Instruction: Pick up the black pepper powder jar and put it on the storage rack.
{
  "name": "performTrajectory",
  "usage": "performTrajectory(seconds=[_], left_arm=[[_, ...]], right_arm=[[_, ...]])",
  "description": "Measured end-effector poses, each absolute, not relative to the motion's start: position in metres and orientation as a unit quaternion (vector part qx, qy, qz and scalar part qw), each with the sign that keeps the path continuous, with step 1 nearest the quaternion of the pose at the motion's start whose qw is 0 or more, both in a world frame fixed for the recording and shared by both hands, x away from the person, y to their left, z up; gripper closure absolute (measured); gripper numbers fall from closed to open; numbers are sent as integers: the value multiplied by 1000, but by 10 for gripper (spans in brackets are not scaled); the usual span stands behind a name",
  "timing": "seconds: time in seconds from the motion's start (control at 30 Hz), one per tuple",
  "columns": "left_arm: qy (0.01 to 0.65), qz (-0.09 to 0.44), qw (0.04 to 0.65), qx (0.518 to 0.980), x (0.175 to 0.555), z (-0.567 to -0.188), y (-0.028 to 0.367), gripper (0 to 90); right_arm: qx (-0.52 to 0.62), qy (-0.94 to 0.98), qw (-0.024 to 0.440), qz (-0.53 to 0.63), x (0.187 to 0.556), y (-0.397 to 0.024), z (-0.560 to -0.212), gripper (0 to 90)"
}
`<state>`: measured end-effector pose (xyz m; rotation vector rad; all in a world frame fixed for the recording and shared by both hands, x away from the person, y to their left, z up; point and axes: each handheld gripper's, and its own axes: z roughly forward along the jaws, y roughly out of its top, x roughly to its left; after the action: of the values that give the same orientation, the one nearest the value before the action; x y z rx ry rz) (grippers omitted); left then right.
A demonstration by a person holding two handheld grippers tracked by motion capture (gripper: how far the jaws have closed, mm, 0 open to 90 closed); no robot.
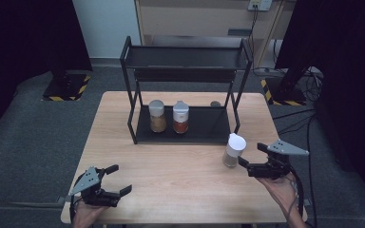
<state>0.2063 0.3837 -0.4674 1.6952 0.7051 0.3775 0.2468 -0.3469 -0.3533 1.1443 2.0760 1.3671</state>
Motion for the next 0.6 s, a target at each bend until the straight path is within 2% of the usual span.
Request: performTrajectory(seconds=[0.6], left_arm=[[303, 162, 593, 728, 206, -467, 384, 36]], right_arm=[[428, 755, 197, 456, 286, -326, -365, 54]])
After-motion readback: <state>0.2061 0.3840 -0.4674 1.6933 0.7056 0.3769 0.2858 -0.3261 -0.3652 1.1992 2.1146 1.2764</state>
